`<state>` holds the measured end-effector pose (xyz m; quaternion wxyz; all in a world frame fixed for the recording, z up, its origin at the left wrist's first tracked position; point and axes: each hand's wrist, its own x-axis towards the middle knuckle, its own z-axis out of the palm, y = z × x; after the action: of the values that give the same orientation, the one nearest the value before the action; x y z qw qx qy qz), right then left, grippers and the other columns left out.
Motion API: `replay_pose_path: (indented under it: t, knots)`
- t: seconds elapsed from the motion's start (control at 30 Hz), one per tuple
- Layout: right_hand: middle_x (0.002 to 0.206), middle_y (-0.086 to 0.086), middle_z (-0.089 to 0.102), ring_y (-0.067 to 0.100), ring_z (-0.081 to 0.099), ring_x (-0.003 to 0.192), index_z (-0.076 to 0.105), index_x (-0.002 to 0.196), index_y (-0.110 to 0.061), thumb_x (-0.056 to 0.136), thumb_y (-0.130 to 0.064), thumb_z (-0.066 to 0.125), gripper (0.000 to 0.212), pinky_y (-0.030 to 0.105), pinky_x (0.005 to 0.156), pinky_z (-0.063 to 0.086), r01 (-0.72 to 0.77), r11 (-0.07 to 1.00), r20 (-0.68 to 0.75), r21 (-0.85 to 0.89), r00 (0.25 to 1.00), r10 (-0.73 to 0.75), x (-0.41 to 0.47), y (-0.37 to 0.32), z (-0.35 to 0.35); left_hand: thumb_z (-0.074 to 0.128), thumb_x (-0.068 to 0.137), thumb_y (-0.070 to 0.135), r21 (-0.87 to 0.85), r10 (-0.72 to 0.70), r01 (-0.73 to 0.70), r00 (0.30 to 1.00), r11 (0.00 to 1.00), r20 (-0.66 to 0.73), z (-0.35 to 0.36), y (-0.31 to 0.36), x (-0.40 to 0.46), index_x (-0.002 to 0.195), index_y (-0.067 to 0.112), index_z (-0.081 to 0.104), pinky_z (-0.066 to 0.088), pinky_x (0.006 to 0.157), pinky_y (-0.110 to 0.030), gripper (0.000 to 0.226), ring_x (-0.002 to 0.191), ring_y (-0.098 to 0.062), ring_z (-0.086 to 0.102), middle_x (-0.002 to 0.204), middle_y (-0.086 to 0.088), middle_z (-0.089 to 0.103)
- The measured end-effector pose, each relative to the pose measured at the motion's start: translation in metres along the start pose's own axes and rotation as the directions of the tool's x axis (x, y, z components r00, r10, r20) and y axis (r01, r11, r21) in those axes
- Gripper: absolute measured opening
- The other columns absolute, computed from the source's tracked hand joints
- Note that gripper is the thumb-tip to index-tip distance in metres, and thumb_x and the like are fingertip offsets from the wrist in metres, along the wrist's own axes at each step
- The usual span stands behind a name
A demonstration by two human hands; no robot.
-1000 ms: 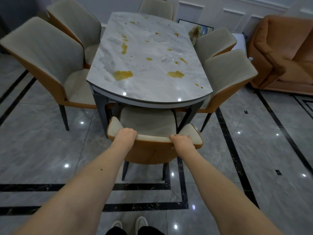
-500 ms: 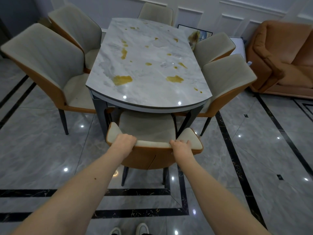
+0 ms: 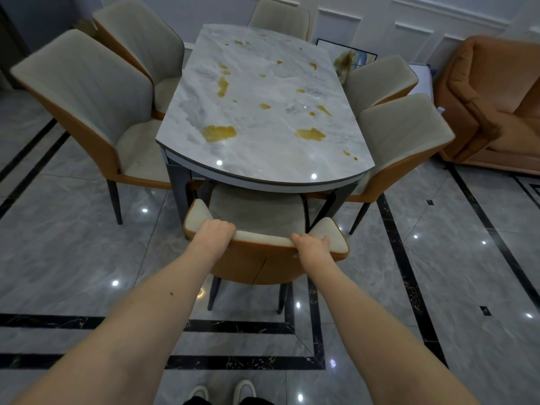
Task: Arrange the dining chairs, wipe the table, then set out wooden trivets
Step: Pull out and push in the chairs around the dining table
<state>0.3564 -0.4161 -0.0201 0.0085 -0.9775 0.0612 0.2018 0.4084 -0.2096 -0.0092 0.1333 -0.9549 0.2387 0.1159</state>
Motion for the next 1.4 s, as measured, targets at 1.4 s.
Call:
replay_pose_path:
  t: [1.4]
  knots:
    - [0.114,0.004,0.057,0.029,0.051,0.114,0.043,0.119,-0.020,0.088,-0.009,0.057,0.036,0.055,0.110,0.024,-0.047,0.997,-0.003,-0.060,0.999,0.047,0.002,-0.002,-0.006,0.058,0.090,0.014,-0.064,-0.059,0.060,0.998,0.996,0.022,-0.001,0.003,0.010,0.118,0.014,0.048,0.047,0.082,-0.033,0.030,0.100,-0.022,0.062,0.108,-0.004,0.063]
